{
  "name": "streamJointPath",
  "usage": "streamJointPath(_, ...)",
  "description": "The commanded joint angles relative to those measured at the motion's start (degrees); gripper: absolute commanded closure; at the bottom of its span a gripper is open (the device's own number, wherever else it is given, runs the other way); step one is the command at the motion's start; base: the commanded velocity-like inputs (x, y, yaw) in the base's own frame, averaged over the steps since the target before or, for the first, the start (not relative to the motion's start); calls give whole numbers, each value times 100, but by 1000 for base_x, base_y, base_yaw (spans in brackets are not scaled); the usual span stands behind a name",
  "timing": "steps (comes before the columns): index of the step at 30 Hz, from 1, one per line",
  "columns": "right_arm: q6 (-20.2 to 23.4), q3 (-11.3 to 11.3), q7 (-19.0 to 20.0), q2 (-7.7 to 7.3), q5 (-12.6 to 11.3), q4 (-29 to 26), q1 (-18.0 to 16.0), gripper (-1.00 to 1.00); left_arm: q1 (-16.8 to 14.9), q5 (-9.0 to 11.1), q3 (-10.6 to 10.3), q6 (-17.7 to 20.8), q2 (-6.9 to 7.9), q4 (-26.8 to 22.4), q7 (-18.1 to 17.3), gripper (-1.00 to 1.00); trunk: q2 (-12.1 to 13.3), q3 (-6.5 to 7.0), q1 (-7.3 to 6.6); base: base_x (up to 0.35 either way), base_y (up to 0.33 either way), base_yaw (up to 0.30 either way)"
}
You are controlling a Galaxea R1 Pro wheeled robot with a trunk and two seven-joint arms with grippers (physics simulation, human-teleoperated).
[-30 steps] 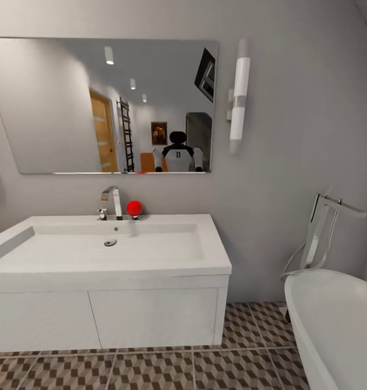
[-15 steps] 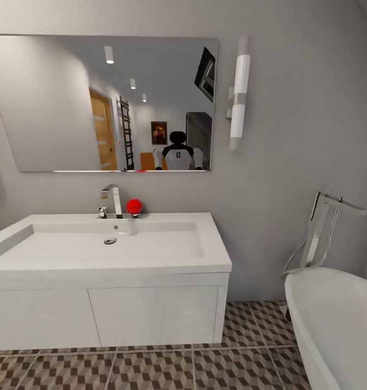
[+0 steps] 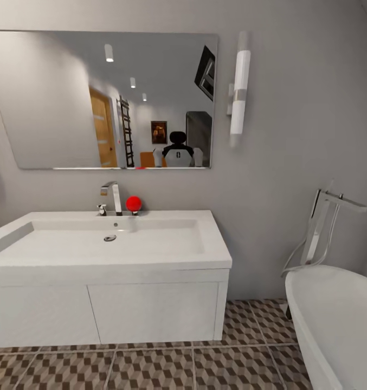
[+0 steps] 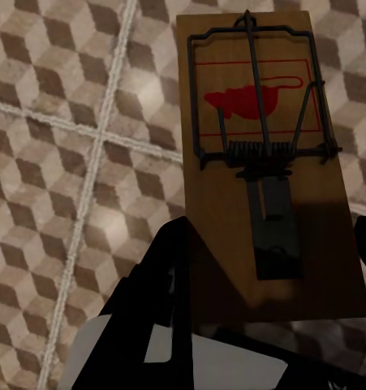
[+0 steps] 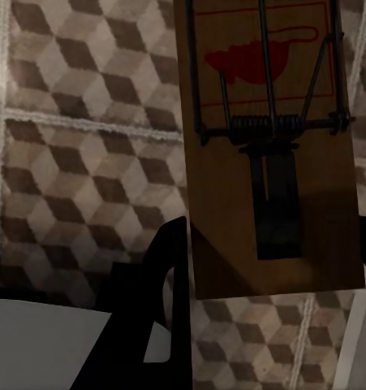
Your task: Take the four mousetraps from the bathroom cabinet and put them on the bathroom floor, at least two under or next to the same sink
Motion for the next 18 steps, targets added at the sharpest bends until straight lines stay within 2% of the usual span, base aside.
streamJointPath(1,10,48,-2,1,-29,7,-6,100,-2,15,-24,27,-1,-7,33,100,-44,-24,22,0,0,0)
streamJointPath(18,-3,41,-9,-13,-50,7,-8,100,-2,22,-24,20,13,-15,42,100,-726,-330,395,0,0,0)
